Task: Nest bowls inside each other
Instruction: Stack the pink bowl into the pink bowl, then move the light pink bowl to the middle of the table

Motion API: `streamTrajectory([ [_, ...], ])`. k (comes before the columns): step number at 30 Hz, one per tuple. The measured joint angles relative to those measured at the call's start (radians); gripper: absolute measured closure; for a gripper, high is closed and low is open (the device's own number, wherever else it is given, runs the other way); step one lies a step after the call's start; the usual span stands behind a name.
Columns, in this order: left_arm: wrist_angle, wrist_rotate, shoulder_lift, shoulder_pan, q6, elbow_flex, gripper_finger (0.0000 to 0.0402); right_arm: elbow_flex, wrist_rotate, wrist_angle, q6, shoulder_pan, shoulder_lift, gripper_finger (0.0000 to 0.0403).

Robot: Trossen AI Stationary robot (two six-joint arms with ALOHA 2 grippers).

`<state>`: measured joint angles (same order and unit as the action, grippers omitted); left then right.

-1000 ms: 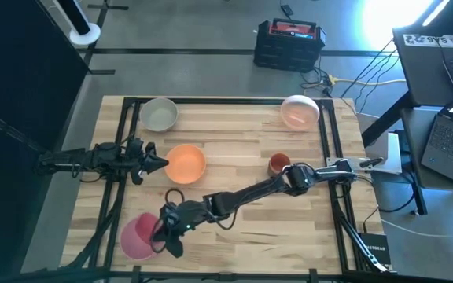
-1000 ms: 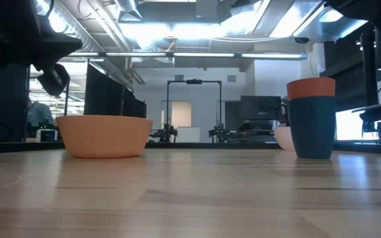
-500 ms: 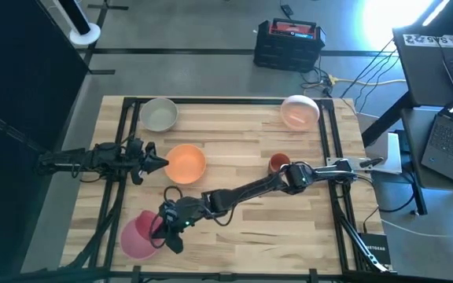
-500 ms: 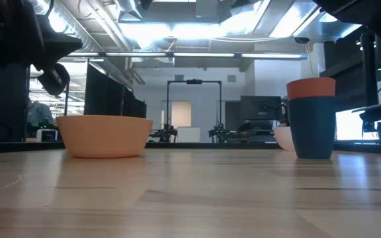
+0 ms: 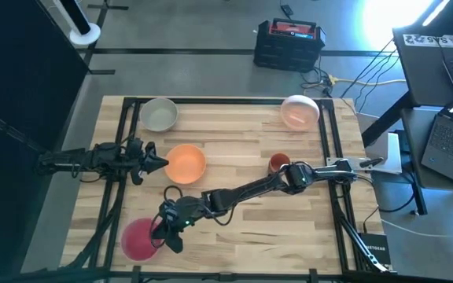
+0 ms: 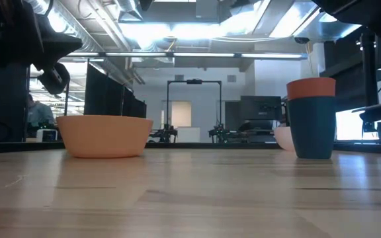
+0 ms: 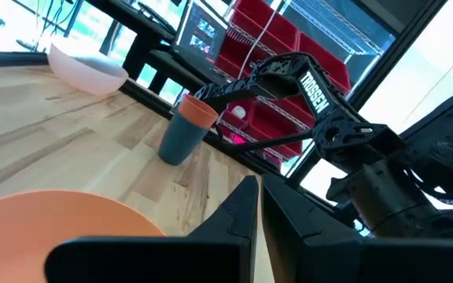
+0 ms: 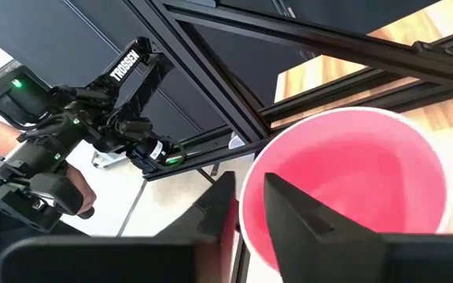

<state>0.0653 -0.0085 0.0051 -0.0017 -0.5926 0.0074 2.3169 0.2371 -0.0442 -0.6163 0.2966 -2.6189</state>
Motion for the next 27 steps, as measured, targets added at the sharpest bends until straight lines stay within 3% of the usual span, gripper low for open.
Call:
streamTrajectory([
  [10,0.004,0.000,0.000,0.000,-0.052,0.000,0.0400,0.000,0.047,0.085,0.017,-0.013,0.005,0.0308],
  [13,0.009,0.000,-0.001,0.000,-0.174,0.000,0.0400,-0.002,0.057,0.212,0.079,-0.021,0.036,0.0308],
  [16,0.005,0.000,-0.001,0.001,-0.190,0.002,0.0400,-0.002,0.042,0.351,0.182,-0.023,0.098,0.0308],
  [22,0.002,0.000,-0.001,0.002,-0.194,0.002,0.0400,0.001,-0.131,0.652,0.378,-0.034,0.255,0.0308],
  [27,0.002,0.000,0.000,0.003,-0.182,0.002,0.0400,-0.002,-0.269,0.819,0.440,-0.047,0.326,0.0308],
])
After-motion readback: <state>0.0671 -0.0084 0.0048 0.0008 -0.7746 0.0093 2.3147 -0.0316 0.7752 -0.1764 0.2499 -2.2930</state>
